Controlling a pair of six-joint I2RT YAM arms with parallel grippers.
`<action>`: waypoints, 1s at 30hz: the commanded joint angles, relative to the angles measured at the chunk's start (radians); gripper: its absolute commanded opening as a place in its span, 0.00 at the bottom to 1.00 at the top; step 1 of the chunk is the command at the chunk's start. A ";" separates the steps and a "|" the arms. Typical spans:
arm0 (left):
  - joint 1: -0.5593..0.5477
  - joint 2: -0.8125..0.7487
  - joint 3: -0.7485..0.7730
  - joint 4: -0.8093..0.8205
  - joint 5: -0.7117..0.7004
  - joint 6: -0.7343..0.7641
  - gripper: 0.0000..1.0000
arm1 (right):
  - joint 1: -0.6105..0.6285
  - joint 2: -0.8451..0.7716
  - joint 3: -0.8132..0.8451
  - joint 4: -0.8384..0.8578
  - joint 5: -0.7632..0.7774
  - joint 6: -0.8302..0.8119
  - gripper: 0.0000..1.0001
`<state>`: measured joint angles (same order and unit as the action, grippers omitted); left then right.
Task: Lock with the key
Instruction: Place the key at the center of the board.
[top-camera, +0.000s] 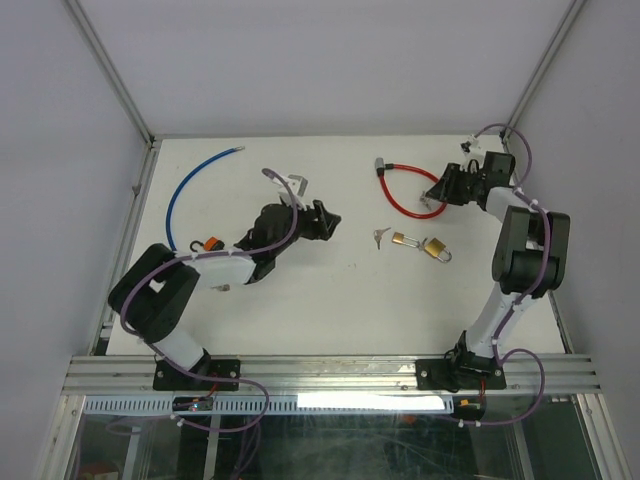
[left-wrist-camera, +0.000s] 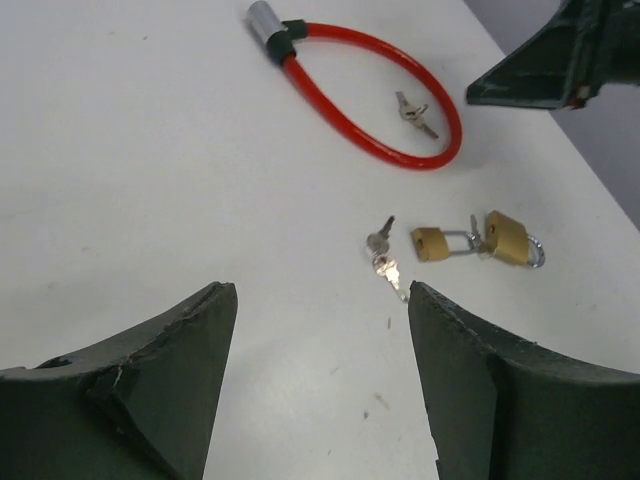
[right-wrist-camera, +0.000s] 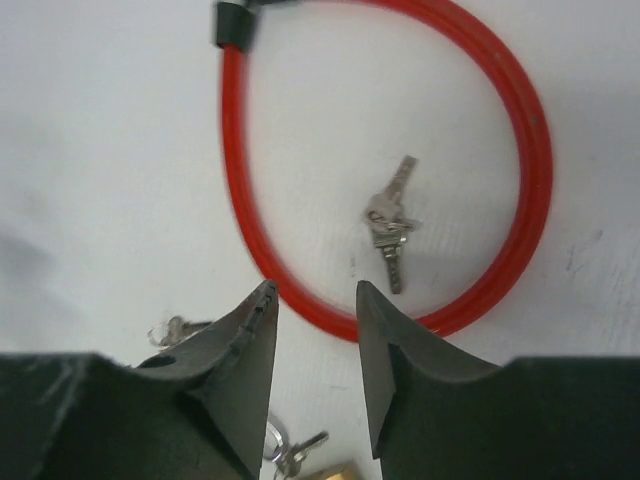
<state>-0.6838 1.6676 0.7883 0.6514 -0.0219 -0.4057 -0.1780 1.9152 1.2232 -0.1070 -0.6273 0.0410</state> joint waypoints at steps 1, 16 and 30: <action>0.034 -0.176 -0.167 -0.024 -0.018 0.065 0.71 | 0.001 -0.247 -0.026 0.006 -0.144 -0.132 0.40; 0.090 -0.637 -0.386 -0.349 -0.167 -0.229 0.95 | 0.330 -0.629 -0.066 -0.395 -0.375 -0.396 0.47; 0.173 -0.689 -0.305 -0.723 -0.441 -0.583 0.99 | 0.255 -0.664 -0.237 -0.308 -0.412 -0.451 0.52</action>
<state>-0.5663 0.9268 0.3969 0.0582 -0.3603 -0.8410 0.0772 1.2560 0.9489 -0.4232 -1.0298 -0.3607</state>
